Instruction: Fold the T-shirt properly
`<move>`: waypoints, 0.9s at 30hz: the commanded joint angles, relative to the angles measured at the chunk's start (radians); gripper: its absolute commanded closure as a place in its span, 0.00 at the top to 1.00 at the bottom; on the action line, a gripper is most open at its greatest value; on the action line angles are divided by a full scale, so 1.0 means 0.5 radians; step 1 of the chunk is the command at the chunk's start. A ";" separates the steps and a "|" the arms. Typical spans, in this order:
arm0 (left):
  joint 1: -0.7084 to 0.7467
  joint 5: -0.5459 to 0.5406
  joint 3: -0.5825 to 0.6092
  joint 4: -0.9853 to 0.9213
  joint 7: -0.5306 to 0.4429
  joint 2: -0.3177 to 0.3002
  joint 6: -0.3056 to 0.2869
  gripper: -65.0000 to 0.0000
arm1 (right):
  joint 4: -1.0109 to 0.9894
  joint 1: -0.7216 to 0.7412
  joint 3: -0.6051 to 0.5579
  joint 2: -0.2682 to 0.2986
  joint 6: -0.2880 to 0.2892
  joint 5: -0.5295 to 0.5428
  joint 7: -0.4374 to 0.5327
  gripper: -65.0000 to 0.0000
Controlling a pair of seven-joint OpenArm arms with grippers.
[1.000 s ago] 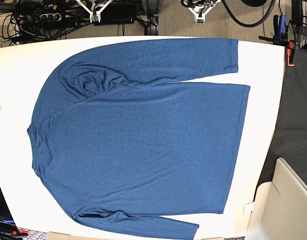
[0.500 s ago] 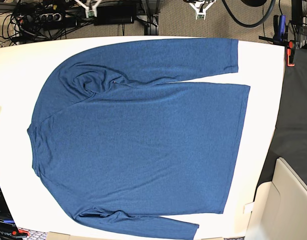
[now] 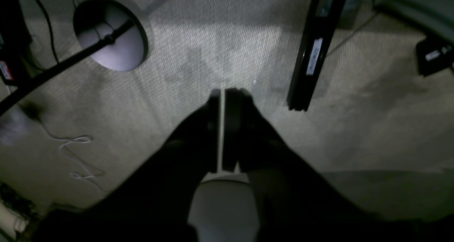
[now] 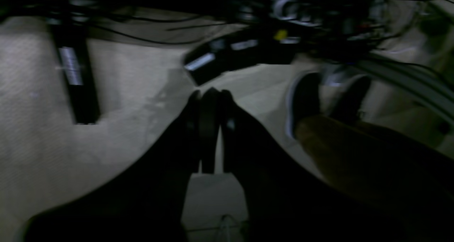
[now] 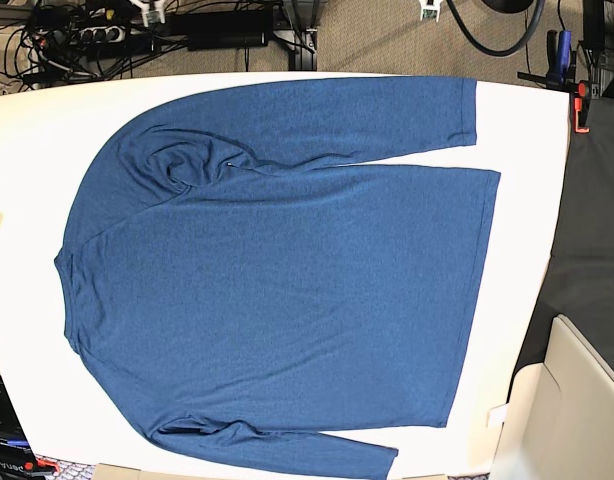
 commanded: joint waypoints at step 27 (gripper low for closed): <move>1.191 -0.488 -0.043 1.883 0.058 -0.253 0.014 0.00 | 1.777 -1.069 0.335 0.217 0.006 0.015 0.015 0.01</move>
